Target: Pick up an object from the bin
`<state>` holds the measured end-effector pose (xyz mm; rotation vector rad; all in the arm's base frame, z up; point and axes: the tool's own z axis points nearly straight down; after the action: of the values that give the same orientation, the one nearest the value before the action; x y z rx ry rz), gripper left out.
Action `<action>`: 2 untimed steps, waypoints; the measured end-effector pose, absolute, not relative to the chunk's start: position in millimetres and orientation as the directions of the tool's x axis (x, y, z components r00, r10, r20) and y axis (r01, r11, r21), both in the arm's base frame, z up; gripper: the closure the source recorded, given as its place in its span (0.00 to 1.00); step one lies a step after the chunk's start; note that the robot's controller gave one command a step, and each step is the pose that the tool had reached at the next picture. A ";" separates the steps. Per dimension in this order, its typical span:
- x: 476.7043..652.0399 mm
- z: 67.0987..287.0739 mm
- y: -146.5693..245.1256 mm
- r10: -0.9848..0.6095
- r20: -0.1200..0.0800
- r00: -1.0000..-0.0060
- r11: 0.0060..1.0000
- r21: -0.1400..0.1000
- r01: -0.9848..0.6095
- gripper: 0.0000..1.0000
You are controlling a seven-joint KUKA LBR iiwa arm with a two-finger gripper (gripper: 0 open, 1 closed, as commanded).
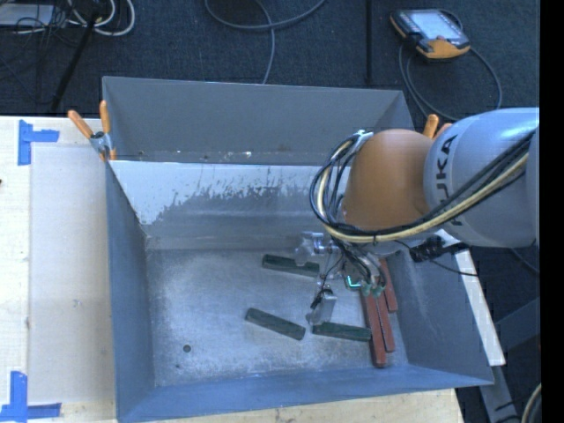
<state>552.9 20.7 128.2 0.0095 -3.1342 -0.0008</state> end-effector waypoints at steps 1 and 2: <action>554.7 130.9 20.6 -0.006 0.002 -1.000 1.000 0.000 -0.006 0.00; 530.9 110.1 31.8 -0.037 -0.002 -0.999 0.999 0.000 -0.037 0.00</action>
Offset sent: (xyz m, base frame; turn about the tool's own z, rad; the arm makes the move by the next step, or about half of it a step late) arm -0.0478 0.0235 -0.0408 -0.0740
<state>530.9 31.8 110.1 0.0586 -3.1433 0.0004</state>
